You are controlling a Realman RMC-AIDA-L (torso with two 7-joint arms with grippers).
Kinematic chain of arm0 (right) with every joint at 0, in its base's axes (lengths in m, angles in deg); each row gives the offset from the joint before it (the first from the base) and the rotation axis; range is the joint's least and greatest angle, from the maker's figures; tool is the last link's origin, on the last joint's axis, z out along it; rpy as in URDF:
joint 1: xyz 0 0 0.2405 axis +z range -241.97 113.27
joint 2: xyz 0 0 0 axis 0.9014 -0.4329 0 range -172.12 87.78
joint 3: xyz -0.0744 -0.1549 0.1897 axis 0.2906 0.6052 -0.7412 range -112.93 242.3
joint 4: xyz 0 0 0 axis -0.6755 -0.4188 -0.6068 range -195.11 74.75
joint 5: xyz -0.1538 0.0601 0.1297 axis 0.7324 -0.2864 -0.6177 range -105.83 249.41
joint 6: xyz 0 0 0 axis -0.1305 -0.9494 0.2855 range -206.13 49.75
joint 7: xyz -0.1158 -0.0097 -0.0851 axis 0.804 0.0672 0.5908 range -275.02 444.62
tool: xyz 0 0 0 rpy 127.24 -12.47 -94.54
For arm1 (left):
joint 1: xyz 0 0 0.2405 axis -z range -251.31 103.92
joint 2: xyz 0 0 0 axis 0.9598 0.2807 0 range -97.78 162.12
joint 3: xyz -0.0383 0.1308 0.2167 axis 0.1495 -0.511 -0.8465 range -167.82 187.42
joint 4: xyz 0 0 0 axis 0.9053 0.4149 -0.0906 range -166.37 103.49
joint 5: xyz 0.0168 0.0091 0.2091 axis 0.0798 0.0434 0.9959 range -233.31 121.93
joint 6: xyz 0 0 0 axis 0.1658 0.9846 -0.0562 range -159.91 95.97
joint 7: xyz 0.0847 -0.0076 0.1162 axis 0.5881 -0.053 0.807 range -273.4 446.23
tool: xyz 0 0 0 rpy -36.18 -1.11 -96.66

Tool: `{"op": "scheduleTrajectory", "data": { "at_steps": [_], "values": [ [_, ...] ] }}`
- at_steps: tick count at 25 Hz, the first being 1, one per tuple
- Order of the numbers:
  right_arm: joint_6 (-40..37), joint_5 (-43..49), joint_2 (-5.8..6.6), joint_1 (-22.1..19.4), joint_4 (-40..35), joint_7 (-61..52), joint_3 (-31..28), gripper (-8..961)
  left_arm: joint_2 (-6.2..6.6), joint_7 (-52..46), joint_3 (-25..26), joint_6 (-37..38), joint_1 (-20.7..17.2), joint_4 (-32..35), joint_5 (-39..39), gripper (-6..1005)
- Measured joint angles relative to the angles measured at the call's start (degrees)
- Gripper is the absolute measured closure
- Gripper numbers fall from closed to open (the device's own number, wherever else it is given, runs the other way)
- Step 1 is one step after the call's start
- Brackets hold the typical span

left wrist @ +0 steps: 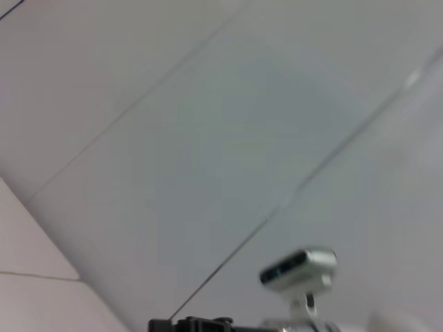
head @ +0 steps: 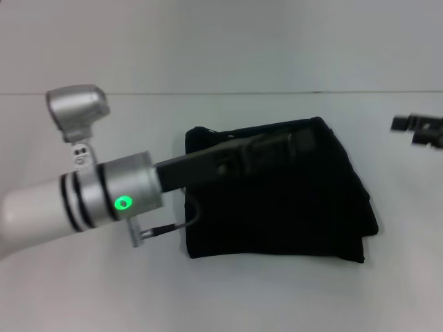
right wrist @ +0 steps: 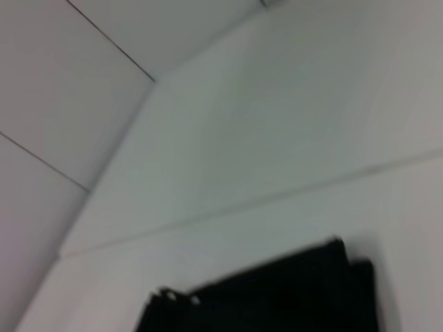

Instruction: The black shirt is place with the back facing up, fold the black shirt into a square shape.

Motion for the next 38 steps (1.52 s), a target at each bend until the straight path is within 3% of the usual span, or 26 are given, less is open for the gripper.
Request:
{"op": "scheduleTrajectory", "data": {
  "at_steps": [4, 8, 15, 26, 38],
  "values": [
    [3.09, 4.33, 0.01, 2.64, 4.35, -2.25, 0.79, 40, 0.16, 5.80, -5.52, 1.32, -3.58, 7.30, 0.03, 178],
    [6.30, 6.05, -0.34, 4.72, 8.02, -3.02, 2.67, 41, 0.43, 11.95, -9.47, 0.79, -5.87, 11.51, 0.69, 146],
    [10.75, 6.14, -1.85, 6.92, 10.57, -4.42, 6.21, 41, 0.52, 21.60, -10.23, 0.69, -6.78, 13.80, 6.01, 90],
    [15.42, 6.14, -3.91, 8.04, 11.37, -4.08, 6.98, 41, 0.31, 23.12, -10.32, 0.69, -6.83, 13.66, 6.98, 90],
    [18.34, 6.15, -5.09, 9.36, 11.36, -3.88, 8.47, 61, 0.20, 22.61, -10.39, -0.33, -6.79, 13.43, 7.03, 91]
  ]
}}
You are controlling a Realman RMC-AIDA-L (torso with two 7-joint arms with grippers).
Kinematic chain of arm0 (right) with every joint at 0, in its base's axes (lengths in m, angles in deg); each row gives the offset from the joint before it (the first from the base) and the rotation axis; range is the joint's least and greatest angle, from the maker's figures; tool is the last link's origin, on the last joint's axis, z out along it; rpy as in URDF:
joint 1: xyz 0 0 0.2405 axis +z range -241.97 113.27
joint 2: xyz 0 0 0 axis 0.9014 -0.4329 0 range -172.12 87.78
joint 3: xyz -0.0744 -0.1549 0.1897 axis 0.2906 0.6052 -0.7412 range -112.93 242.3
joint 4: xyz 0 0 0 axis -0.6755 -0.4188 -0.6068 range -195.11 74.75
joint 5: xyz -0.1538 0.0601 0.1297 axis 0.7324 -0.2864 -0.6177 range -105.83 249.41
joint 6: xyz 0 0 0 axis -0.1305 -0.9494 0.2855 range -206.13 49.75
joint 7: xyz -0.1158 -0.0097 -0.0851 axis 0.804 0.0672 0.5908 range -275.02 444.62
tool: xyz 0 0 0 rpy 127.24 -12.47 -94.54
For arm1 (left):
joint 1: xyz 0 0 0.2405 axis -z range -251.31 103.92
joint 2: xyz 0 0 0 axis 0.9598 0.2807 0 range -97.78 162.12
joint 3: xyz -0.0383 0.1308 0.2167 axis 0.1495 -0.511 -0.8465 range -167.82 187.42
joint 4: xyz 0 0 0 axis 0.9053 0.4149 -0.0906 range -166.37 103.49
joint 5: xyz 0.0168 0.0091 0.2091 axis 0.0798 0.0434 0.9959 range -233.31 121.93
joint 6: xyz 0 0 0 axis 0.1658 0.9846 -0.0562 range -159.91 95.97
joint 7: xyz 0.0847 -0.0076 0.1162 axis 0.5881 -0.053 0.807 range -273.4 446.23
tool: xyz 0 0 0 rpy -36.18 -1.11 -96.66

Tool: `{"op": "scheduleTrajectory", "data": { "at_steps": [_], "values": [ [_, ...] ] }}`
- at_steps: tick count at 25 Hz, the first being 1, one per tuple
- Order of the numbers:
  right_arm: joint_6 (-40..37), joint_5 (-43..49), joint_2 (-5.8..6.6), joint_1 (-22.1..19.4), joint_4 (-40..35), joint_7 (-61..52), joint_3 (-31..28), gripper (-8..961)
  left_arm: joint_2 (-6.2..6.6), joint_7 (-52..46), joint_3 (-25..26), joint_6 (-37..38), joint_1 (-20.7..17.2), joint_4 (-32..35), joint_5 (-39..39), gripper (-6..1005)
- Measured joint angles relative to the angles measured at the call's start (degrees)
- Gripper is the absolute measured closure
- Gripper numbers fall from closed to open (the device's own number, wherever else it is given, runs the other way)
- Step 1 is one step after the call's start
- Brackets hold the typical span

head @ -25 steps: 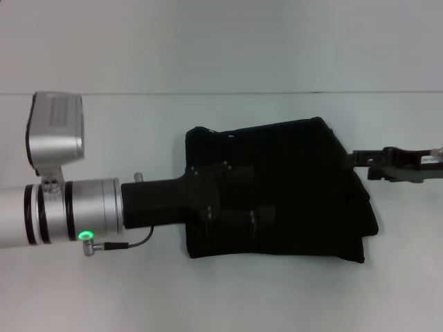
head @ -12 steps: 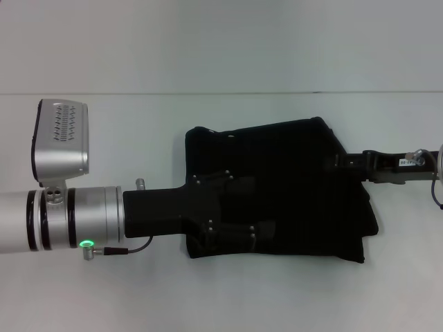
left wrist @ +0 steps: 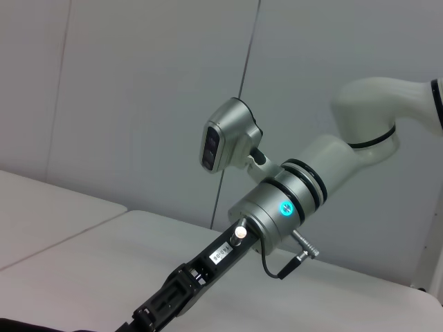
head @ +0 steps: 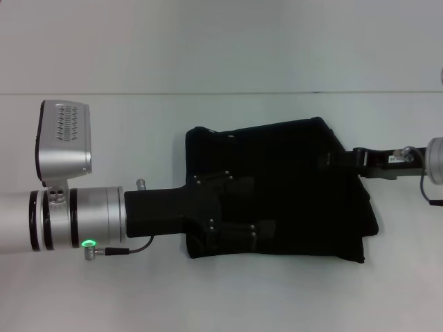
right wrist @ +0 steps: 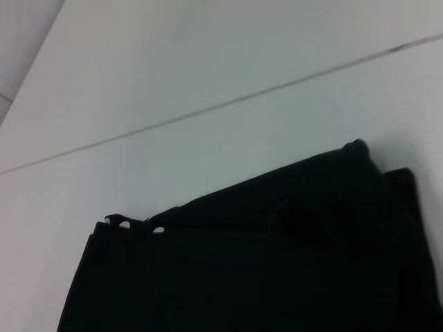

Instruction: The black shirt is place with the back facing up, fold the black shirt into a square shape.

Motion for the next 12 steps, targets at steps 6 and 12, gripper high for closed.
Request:
{"op": "scheduleTrajectory", "data": {
  "at_steps": [6, 12],
  "values": [
    [0.82, -0.02, -1.07, 0.58, 0.02, 0.09, 1.24, 211, 0.05, -0.07, 0.16, -0.35, 0.04, -0.01, 0.00, 91],
    [1.08, -0.21, -1.50, 0.84, -0.09, -0.59, 1.50, 452, 0.13, -0.09, 0.31, -0.47, 0.19, -0.01, -0.04, 91]
  ]
}}
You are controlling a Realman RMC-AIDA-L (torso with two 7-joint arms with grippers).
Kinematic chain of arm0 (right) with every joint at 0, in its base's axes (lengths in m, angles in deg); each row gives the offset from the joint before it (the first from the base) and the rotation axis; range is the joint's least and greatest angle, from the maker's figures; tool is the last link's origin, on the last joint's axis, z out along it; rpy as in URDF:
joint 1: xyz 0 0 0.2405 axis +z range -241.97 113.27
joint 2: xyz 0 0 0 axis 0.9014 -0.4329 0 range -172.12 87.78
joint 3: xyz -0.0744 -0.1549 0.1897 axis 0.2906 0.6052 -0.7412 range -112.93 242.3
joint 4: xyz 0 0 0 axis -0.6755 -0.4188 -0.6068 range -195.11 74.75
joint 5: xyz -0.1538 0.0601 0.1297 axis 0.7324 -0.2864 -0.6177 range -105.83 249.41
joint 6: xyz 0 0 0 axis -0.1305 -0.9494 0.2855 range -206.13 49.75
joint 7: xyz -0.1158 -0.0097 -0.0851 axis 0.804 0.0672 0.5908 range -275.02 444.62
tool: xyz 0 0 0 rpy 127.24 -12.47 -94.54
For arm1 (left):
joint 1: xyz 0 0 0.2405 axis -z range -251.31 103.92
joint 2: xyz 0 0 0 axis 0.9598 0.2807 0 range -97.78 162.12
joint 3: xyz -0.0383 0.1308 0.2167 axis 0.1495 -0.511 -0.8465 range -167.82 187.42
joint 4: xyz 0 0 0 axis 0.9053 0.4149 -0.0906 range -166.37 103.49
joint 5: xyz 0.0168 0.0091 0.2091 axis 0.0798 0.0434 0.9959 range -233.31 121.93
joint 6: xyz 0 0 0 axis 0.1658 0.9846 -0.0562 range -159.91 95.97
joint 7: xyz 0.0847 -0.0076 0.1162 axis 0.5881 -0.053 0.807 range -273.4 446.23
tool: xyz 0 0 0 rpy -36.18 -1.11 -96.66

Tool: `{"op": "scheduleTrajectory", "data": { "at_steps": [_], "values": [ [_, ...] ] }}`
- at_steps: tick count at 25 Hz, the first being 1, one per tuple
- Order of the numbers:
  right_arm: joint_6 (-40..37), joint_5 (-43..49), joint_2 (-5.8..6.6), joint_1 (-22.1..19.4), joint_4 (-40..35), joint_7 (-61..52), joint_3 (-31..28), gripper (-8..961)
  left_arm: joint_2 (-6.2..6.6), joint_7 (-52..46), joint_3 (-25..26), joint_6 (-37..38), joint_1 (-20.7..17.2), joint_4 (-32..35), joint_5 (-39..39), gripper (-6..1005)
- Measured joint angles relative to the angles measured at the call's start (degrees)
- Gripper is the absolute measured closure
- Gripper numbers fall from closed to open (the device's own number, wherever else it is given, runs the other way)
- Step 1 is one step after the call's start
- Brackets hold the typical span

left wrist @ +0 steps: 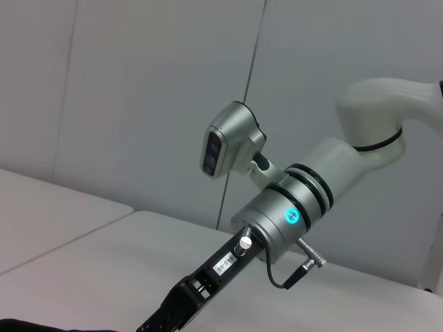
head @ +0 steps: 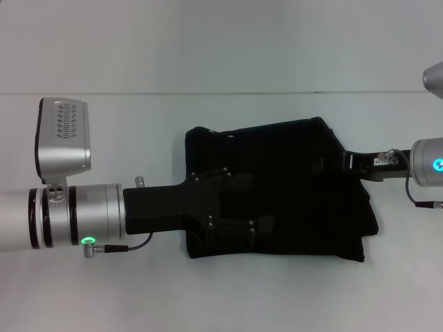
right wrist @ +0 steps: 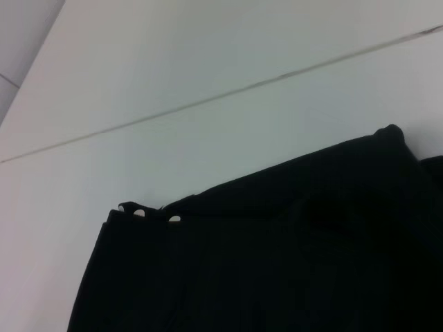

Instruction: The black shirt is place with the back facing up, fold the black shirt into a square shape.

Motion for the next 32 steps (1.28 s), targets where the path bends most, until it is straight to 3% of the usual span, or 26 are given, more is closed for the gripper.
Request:
{"op": "scheduleTrajectory", "data": {
  "at_steps": [12, 14, 22, 32],
  "values": [
    [0.52, -1.37, 0.08, -0.95, -0.46, 0.75, -0.66, 737, 0.12, -0.25, 0.10, -0.97, 0.03, 0.00, 0.04, 90],
    [0.56, -1.43, 0.06, -0.97, -0.49, 0.77, -0.66, 919, 0.12, -0.25, 0.12, -1.17, 0.03, 0.00, 0.04, 90],
    [0.51, -5.15, 0.48, -1.11, -0.73, 2.44, -0.67, 919, 0.05, -0.42, 0.12, -1.70, 0.03, -0.08, 0.03, 90],
    [-5.05, -7.21, 1.30, -1.18, -5.71, 1.29, -0.75, 918, 0.10, -1.56, 0.12, -2.19, 0.08, -0.09, -0.21, 90]
  ]
}}
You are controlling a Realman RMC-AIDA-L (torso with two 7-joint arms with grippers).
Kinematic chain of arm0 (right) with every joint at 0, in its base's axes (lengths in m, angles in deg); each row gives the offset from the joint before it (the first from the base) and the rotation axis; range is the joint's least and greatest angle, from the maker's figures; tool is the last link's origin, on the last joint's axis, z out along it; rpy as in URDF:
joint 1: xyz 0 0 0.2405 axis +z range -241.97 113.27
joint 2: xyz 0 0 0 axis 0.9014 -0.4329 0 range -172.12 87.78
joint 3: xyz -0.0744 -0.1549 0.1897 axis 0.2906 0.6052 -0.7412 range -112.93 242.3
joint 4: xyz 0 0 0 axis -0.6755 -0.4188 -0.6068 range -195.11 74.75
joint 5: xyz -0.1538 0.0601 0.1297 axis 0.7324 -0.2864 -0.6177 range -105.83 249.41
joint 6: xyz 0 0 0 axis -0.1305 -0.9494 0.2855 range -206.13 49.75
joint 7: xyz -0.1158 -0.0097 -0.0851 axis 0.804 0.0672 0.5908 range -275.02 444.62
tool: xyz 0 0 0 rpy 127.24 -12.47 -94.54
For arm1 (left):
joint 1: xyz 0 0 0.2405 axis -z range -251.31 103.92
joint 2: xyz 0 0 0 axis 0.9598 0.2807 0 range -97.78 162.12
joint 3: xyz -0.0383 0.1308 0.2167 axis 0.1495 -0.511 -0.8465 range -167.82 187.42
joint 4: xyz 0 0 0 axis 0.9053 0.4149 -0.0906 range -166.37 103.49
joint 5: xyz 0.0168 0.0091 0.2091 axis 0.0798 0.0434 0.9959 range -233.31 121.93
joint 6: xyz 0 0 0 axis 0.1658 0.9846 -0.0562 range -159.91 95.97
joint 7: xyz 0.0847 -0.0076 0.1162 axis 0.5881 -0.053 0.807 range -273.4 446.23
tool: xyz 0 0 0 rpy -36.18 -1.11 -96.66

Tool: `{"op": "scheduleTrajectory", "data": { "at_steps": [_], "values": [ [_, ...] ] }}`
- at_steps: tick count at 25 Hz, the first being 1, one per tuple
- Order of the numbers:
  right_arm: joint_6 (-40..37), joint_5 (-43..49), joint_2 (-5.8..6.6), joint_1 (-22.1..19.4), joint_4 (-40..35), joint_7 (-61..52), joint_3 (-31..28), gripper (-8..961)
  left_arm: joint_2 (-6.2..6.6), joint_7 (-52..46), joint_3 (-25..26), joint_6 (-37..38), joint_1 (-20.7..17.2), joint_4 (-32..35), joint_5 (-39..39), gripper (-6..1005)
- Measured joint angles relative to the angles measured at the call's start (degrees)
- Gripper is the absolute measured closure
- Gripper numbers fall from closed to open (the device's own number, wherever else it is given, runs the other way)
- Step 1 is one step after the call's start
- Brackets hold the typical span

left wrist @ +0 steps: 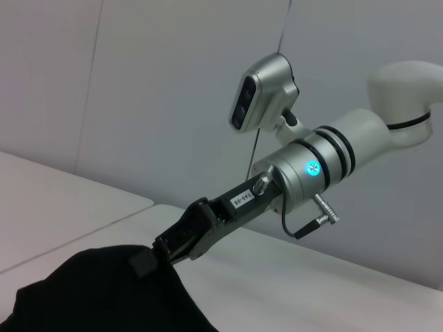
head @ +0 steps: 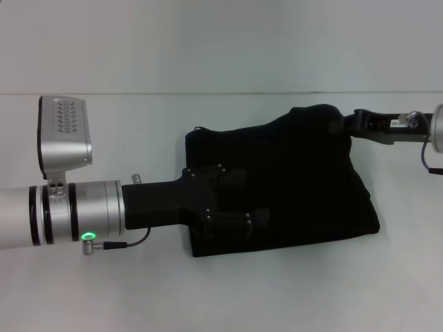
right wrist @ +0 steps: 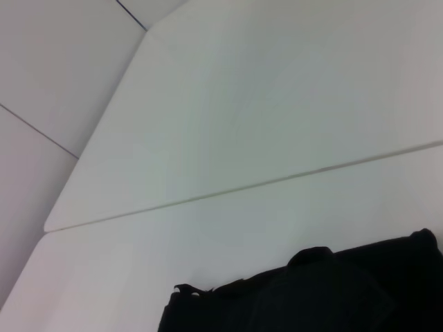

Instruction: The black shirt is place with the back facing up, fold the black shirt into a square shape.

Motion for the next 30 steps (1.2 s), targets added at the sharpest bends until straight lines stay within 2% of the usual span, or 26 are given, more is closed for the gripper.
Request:
{"op": "scheduleTrajectory", "data": {
  "at_steps": [5, 11, 30],
  "values": [
    [-1.28, -0.03, 1.30, 0.03, -0.31, -1.12, -0.06, 918, -0.07, -0.46, 0.00, -0.10, -0.20, 0.00, -0.24, 90],
    [-1.76, 0.22, 2.24, -0.18, -1.06, -2.40, 0.42, 919, -0.06, -1.41, 0.00, -0.60, -0.22, 0.00, -0.20, 90],
    [-9.59, -0.63, 2.85, -0.42, -6.30, -2.88, -2.60, 918, -0.10, -2.20, 0.00, -0.89, -0.10, 0.00, -0.24, 91]
  ]
}}
